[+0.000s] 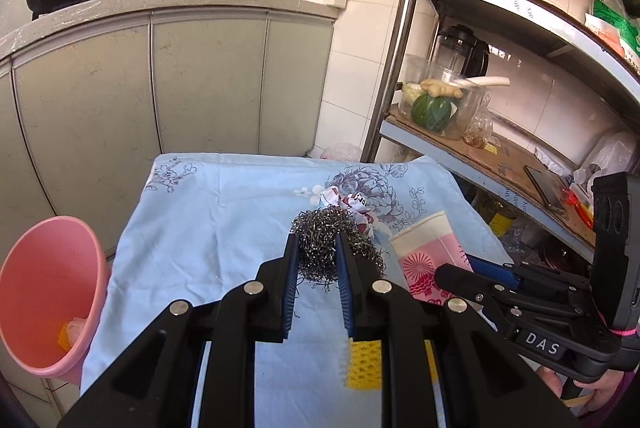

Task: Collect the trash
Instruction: 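Lift the paper cup and steel wool and carry them toward the pink bin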

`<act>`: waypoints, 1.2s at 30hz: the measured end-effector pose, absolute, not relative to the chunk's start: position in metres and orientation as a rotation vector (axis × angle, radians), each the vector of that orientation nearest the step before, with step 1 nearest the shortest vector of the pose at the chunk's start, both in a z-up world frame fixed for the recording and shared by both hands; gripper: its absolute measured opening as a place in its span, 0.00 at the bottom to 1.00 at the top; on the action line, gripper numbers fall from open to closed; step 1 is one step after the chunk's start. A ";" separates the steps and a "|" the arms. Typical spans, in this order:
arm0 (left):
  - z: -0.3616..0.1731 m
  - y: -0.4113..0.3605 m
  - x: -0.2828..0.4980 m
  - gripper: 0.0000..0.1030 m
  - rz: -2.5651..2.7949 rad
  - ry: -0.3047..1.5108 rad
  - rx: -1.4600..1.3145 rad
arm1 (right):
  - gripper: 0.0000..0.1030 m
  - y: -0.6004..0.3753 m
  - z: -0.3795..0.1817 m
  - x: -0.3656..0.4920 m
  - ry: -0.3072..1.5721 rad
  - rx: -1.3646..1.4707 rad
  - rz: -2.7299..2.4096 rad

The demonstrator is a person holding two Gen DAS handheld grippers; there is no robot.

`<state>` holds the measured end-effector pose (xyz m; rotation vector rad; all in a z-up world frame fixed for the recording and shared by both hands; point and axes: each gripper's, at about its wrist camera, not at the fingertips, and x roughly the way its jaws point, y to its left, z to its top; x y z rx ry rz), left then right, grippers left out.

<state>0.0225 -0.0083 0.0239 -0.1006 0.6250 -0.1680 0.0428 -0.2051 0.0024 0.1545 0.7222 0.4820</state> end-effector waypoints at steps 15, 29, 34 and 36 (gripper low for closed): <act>0.044 0.017 -0.023 0.17 -0.105 0.545 -0.116 | 0.24 -0.183 0.026 0.017 0.658 0.103 0.506; 0.051 0.086 -0.063 0.17 0.083 0.462 -0.165 | 0.24 -0.128 0.046 0.013 0.604 0.037 0.626; 0.051 0.119 -0.075 0.17 0.169 0.440 -0.193 | 0.24 -0.094 0.051 0.021 0.600 0.028 0.693; 0.050 0.133 -0.079 0.17 0.199 0.436 -0.204 | 0.24 -0.081 0.052 0.024 0.602 0.025 0.717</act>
